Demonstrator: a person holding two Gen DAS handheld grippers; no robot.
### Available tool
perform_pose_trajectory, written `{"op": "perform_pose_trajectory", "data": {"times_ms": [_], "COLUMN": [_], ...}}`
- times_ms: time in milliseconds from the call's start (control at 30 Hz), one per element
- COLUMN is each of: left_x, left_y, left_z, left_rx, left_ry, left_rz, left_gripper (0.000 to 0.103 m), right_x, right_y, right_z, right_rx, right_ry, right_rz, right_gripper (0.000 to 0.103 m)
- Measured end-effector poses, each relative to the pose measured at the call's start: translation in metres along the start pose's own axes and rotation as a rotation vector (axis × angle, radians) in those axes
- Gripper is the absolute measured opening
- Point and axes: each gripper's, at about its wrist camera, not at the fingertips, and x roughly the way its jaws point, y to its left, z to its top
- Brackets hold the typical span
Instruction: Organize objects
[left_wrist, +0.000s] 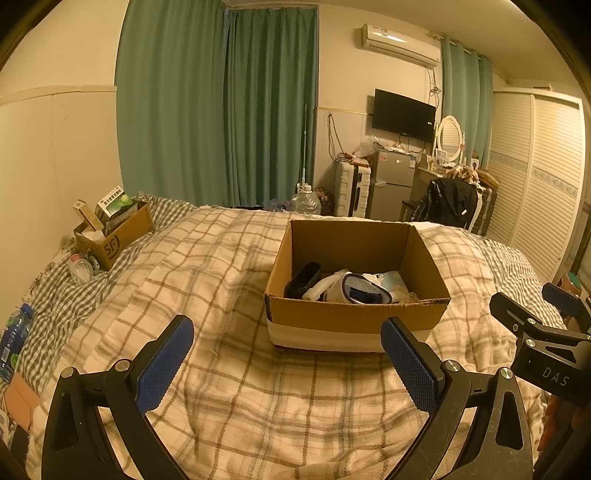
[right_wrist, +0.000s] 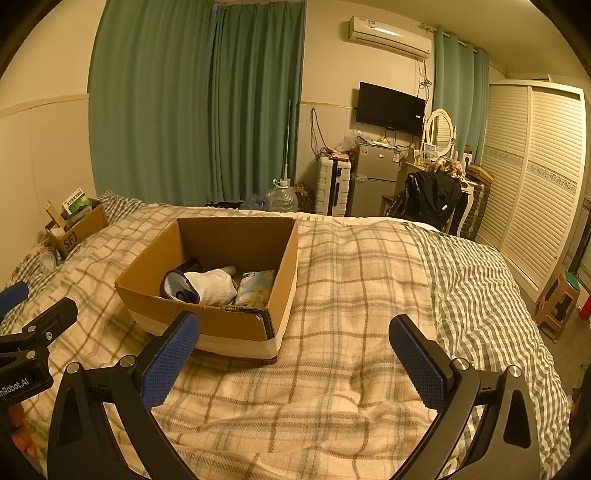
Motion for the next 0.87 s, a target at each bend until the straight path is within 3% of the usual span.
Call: {"op": "perform_pose_trajectory", "data": {"times_ms": [867], "left_x": [0.0015], "left_y": [-0.0009], "left_z": [0.0011], "left_rx": [0.008], "left_ry": [-0.002], "left_rz": [0.004], "left_gripper": [0.103], "right_x": [0.0039], "right_y": [0.0031], "right_z": [-0.0004], "right_rx": [-0.017], "right_ry": [0.009], "right_rz": [0.004], "right_gripper": [0.103]}}
